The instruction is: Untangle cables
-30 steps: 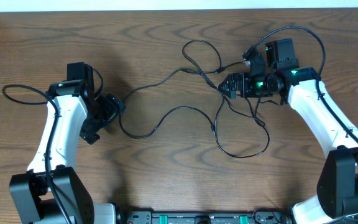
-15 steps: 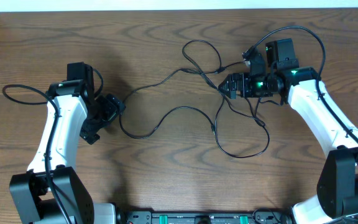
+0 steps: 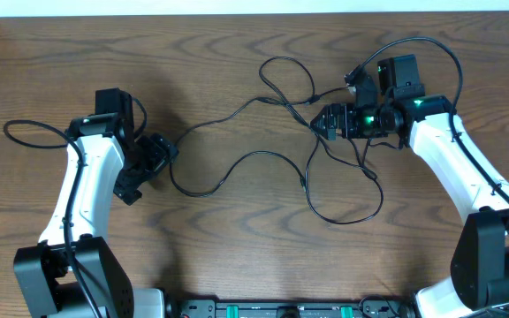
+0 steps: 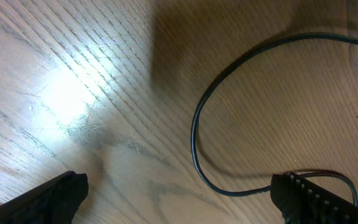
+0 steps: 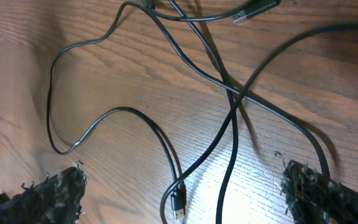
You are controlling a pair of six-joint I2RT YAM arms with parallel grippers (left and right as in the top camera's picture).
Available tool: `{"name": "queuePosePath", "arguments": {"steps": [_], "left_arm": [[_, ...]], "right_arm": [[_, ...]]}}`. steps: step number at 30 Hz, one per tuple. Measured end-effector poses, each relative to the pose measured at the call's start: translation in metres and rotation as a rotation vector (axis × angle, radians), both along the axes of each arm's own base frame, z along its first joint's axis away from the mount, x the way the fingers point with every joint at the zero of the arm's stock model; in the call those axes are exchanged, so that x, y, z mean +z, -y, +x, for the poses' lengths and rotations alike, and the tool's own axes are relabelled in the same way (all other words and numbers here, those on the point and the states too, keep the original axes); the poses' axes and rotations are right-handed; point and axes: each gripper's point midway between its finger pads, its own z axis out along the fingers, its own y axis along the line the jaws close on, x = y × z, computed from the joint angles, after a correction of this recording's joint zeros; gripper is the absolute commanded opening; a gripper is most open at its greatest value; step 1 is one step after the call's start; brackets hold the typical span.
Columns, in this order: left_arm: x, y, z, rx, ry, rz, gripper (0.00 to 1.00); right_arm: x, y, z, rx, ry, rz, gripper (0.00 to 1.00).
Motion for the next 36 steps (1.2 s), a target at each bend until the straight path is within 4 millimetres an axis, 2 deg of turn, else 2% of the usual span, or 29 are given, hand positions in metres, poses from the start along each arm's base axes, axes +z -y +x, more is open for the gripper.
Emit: {"name": "queuePosePath", "arguments": {"steps": [16, 21, 26, 31, 36], "left_arm": [[0.000, 0.000, 0.000, 0.000, 0.000, 0.000, 0.99], [0.000, 0.000, 0.000, 0.000, 0.000, 0.000, 0.99], [0.000, 0.000, 0.000, 0.000, 0.000, 0.000, 0.99], [0.000, 0.000, 0.000, 0.000, 0.000, 0.000, 0.99], [0.000, 0.000, 0.000, 0.000, 0.000, 0.000, 0.99]], "right_arm": [[0.001, -0.001, 0.001, 0.001, 0.004, 0.002, 0.99], [0.002, -0.008, -0.003, -0.004, -0.023, 0.035, 0.99], [-0.007, -0.023, -0.019, 0.013, -0.070, -0.021, 0.97], [-0.019, -0.038, -0.035, 0.009, -0.087, -0.145, 0.88], [-0.030, -0.041, -0.050, -0.041, -0.106, -0.289, 0.86]]}}
